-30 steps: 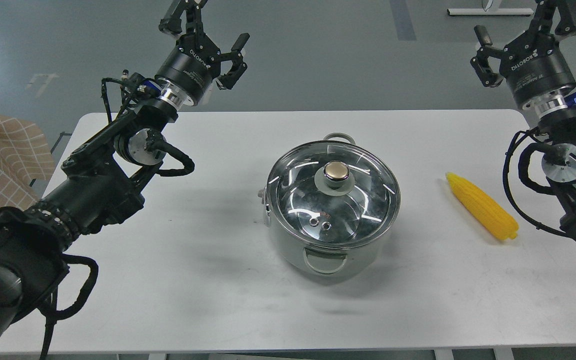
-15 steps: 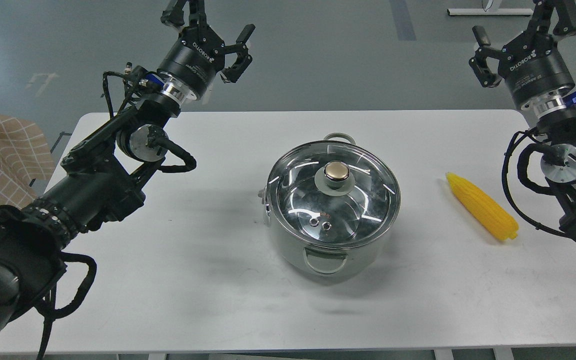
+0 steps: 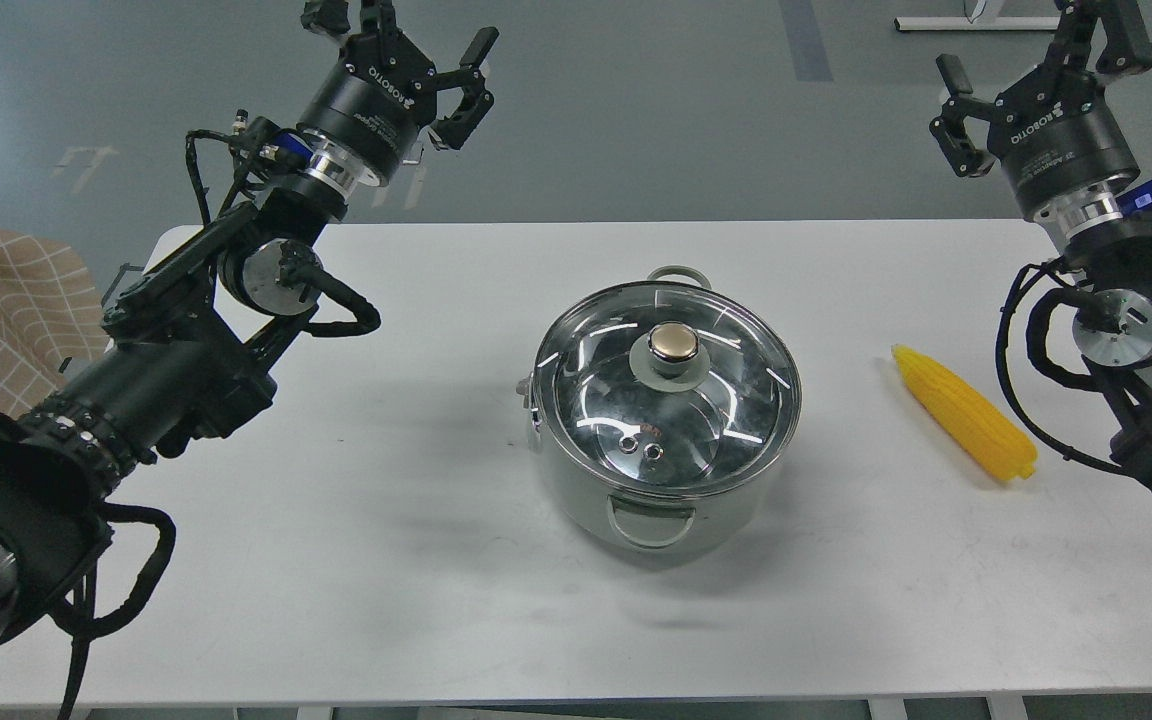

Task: Open pot and put corn in

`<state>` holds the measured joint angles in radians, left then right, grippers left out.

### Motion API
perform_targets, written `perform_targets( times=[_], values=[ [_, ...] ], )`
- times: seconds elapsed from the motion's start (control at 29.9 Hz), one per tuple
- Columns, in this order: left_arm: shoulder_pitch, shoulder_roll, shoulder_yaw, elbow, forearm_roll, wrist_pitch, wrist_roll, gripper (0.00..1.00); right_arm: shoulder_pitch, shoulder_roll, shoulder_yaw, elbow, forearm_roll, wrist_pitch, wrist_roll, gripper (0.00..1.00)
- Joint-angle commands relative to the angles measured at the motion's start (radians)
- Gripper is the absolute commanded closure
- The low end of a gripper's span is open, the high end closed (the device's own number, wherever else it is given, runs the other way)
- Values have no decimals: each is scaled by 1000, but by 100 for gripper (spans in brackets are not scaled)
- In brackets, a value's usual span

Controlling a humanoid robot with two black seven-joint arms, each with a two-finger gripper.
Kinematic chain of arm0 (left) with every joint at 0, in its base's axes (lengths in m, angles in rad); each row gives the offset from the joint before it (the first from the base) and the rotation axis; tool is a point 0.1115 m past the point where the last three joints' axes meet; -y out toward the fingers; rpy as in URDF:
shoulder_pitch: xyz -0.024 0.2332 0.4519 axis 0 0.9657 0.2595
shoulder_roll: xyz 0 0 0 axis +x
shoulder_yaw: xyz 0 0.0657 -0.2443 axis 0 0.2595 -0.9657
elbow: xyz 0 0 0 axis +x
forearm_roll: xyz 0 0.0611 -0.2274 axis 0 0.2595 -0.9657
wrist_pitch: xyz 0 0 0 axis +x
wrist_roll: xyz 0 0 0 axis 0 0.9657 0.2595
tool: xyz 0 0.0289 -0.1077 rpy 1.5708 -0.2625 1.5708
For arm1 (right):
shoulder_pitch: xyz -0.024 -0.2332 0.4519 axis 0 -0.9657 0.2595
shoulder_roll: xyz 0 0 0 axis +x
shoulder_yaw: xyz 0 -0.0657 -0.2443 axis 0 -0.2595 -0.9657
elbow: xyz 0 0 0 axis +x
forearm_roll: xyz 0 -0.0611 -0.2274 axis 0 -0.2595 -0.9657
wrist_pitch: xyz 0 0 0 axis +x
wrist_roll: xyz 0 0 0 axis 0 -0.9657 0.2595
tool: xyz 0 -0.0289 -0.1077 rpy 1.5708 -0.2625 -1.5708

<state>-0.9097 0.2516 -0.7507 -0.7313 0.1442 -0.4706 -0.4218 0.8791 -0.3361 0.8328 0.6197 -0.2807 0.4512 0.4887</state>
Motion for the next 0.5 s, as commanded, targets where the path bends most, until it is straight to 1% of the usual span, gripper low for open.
perform_targets(
  times=[0.0, 0.3, 0.47],
  values=[
    [0, -2, -7, 0, 0, 0, 0, 2, 0, 0, 0, 2, 1, 0, 0, 0],
    [2, 1, -19, 1, 0, -2, 1, 2, 0, 2, -1, -2, 0, 0, 0, 0],
    [5, 37, -3, 26, 3, 0, 8, 2, 8, -3, -4, -38, -2, 1, 0, 0]
  ],
)
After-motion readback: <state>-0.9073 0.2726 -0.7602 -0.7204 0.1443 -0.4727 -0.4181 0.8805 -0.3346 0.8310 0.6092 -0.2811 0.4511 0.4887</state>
